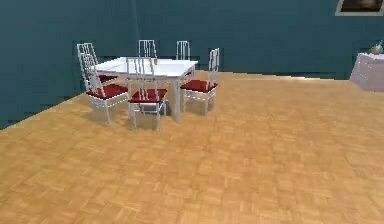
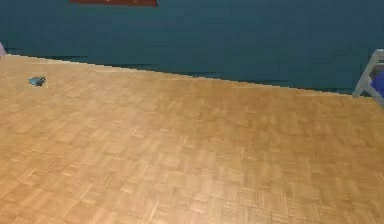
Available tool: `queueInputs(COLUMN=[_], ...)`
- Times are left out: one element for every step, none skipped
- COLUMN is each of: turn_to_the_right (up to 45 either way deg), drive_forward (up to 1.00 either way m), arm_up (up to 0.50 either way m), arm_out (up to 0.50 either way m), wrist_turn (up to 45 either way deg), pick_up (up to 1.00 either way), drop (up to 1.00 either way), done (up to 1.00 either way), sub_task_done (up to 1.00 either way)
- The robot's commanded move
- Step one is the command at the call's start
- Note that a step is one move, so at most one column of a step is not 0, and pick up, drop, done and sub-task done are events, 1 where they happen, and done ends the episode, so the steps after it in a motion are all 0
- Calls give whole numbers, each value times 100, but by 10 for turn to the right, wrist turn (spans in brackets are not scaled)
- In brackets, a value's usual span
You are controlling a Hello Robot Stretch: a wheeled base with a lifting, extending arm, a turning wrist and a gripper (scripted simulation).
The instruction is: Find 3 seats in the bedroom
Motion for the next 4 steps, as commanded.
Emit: queueInputs(turn_to_the_right=[0,0,-270,0], drive_forward=[100,55,0,0], arm_up=[0,0,0,0], arm_out=[0,0,0,0], wrist_turn=[0,0,0,0], pick_up=[0,0,0,0], drop=[0,0,0,0], done=[0,0,0,0], sub_task_done=[0,0,0,100])
